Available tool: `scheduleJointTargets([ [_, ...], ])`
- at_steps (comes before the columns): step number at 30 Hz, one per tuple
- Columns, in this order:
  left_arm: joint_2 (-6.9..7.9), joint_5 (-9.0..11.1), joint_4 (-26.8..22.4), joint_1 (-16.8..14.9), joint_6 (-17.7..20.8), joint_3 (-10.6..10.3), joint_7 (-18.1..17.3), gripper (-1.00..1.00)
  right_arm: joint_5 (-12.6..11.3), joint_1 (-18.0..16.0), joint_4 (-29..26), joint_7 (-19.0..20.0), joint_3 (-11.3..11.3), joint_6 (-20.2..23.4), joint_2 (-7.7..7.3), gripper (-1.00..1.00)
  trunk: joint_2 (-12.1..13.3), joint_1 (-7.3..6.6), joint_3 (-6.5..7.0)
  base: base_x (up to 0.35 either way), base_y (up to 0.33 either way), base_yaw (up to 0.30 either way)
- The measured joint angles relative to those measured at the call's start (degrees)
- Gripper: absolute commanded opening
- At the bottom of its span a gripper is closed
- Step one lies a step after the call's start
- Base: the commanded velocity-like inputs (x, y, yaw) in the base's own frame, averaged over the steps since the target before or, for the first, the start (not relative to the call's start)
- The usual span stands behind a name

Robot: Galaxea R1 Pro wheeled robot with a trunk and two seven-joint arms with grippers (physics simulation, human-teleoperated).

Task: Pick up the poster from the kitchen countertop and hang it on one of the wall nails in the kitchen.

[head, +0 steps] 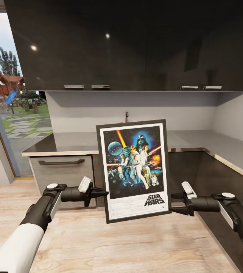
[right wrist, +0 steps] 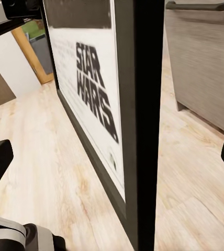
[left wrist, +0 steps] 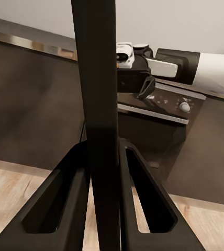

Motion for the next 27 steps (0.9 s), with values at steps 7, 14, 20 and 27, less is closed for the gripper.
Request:
scheduleJointTargets([
  [7,0.0,0.1,0.0,0.0,0.0,0.0,0.0,-1.0,0.0,0.0,0.0,0.0,0.0,0.0,0.02,1.0,0.0,0.0,0.0,0.0,0.0,0.0],
  [14,0.0,0.0,0.0,0.0,0.0,0.0,0.0,-1.0,0.0,0.0,0.0,0.0,0.0,-0.1,0.08,1.0,0.0,0.0,0.0,0.0,0.0,0.0],
  [20,0.0,0.1,0.0,0.0,0.0,0.0,0.0,-1.0,0.0,0.0,0.0,0.0,0.1,-0.1,0.33,1.0,0.0,0.0,0.0,0.0,0.0,0.0],
  [27,0.0,0.1,0.0,0.0,0.0,-0.1,0.0,-1.0,0.1,0.0,0.2,0.0,0.1,-0.2,0.58,1.0,0.0,0.0,0.0,0.0,0.0,0.0],
])
